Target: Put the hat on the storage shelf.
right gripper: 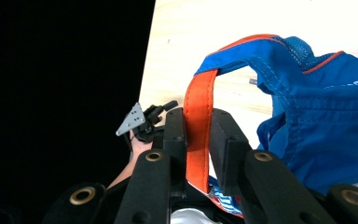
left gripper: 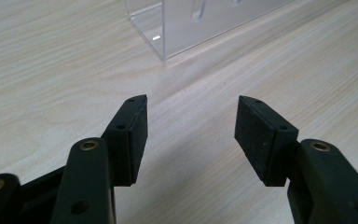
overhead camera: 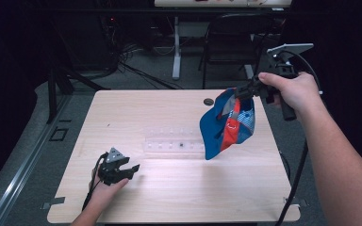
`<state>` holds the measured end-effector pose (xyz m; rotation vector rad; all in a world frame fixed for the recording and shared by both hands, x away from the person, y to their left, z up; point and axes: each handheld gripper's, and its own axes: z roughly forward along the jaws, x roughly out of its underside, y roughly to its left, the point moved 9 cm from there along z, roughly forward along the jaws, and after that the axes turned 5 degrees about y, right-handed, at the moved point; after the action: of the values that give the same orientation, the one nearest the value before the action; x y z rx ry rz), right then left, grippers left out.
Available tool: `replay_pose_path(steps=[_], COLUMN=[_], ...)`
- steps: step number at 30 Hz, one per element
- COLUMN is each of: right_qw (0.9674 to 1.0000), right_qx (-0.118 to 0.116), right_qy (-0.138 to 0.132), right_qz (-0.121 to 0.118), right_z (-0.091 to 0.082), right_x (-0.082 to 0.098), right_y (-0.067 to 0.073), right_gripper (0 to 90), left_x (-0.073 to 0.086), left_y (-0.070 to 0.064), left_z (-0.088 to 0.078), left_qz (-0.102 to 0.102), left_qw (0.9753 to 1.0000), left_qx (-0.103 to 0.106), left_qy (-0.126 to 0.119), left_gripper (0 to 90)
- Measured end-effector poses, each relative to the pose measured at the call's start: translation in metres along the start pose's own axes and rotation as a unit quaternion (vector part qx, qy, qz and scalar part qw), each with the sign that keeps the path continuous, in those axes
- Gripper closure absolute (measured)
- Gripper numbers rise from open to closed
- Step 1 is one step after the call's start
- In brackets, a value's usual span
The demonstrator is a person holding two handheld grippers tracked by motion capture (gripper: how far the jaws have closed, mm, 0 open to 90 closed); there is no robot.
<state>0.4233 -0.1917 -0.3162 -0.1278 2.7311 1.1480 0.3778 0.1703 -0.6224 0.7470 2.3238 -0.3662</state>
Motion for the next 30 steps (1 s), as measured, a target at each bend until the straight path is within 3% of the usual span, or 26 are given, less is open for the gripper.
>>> replay_pose_path(steps=[3,9,13,18,24,30], right_qw=[1.0000,0.9999,0.9999,0.9997,0.9995,0.9994], right_qx=[0.000,-0.003,-0.004,-0.015,-0.022,-0.029], right_qy=[-0.002,-0.009,-0.015,-0.018,-0.020,-0.020], right_qz=[-0.001,0.003,0.002,0.004,0.006,0.003], right_z=[0.002,0.006,0.010,0.018,0.029,0.039], right_x=[-0.004,-0.011,-0.019,-0.027,-0.036,-0.043], right_y=[0.003,0.011,0.014,0.017,0.023,0.028], right_gripper=[77.4,77.4,77.4,77.3,77.3,77.3], left_x=[-0.002,-0.020,-0.045,-0.079,-0.106,-0.124], left_y=[-0.004,-0.027,-0.049,-0.080,-0.107,-0.128], left_z=[-0.001,-0.004,-0.013,-0.016,-0.011,-0.002], left_qz=[0.001,0.009,0.033,0.063,0.100,0.116], left_qw=[1.0000,0.9987,0.9960,0.9910,0.9868,0.9844], left_qx=[0.004,0.036,0.050,0.061,0.057,0.060], left_qy=[-0.006,-0.034,-0.066,-0.101,-0.114,-0.118], left_gripper=[44.7,45.4,46.0,45.8,46.0,50.1])
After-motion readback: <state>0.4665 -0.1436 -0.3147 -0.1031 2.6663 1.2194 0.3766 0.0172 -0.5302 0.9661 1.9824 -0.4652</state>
